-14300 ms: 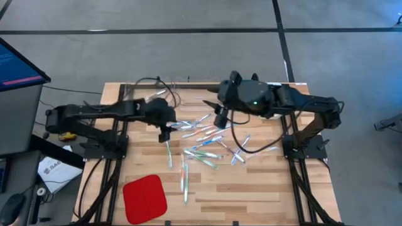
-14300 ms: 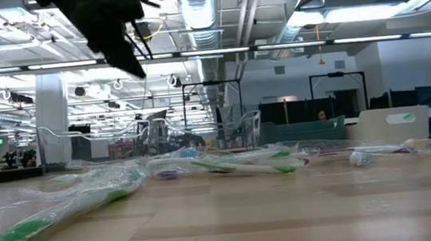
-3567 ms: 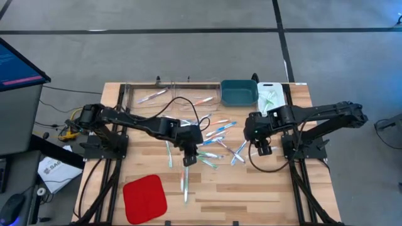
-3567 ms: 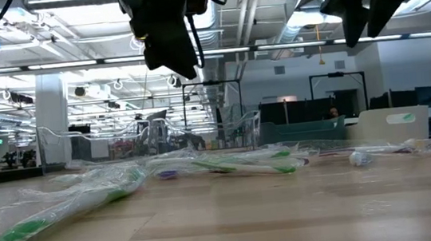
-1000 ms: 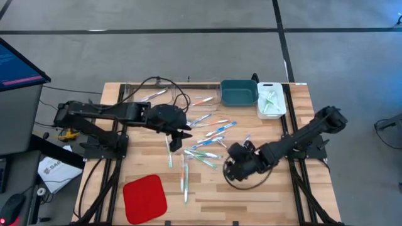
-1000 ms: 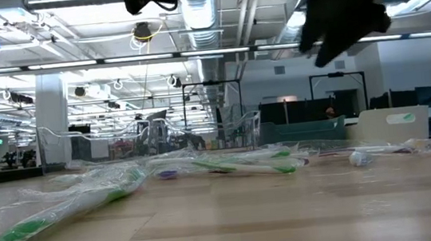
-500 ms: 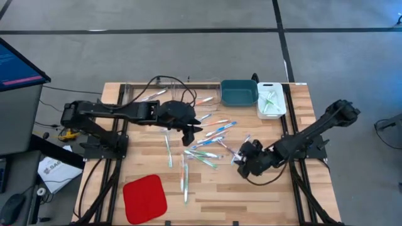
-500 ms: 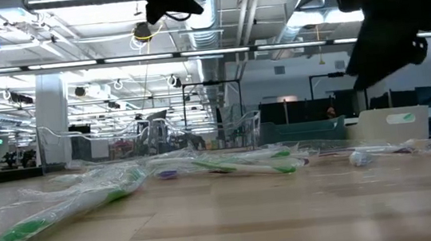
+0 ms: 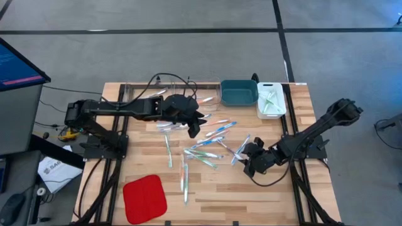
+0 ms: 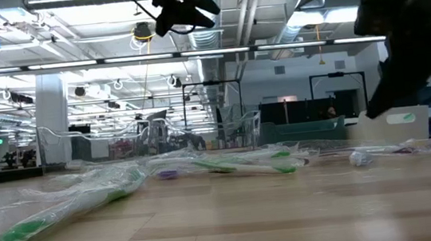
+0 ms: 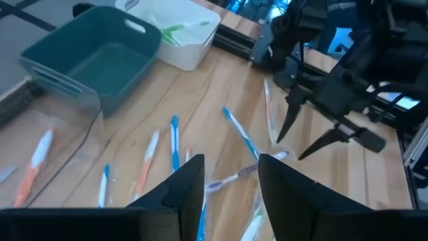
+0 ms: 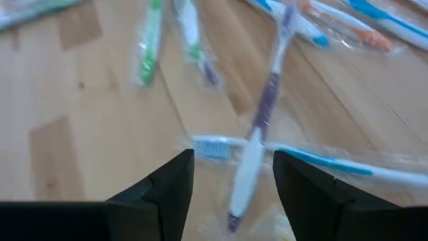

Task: Pick & Place Toothbrushes
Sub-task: Put the violet toothbrush into the left transparent bin

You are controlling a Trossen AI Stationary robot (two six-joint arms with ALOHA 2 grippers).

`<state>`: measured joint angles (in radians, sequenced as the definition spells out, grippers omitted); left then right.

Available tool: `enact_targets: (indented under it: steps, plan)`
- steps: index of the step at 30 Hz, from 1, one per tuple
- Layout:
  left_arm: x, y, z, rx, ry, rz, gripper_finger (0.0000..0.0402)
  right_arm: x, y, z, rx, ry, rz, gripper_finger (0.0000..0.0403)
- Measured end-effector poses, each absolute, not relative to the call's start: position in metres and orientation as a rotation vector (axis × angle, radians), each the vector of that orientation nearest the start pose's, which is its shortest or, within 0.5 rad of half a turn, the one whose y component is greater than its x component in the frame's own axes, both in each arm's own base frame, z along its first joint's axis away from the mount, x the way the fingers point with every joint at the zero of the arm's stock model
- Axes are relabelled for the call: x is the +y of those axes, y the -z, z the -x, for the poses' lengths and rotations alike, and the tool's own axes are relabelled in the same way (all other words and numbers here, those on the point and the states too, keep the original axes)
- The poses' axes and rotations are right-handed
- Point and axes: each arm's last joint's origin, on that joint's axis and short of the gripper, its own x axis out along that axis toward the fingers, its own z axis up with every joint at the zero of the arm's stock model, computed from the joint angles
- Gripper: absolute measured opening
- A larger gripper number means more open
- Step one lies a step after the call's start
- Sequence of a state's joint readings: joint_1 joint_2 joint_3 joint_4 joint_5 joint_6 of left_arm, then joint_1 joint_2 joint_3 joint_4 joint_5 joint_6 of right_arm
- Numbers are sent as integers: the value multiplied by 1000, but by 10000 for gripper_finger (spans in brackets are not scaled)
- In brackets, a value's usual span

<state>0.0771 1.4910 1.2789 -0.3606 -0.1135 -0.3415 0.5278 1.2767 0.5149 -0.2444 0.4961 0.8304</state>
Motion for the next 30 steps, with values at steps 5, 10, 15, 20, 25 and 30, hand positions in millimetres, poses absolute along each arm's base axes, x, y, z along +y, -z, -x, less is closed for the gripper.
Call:
enact_targets:
  steps: [5,10,15,20,25,30]
  plan:
    - [30,-322,-331,529,-286,321,135,95,-142,-190,797,322,-341,200]
    - [30,-322,-331,525,-285,321,135,94,-138,-188,791,318,-343,200]
    - [30,-322,-331,524,-285,320,135,92,-125,-184,843,347,-320,200]
    - [30,-322,-331,523,-285,319,135,95,-116,-188,861,343,-357,200]
    - [30,-323,-331,521,-286,320,135,92,-116,-190,862,340,-335,200]
    - [30,-323,-332,514,-289,320,135,89,-106,-193,918,365,-298,193]
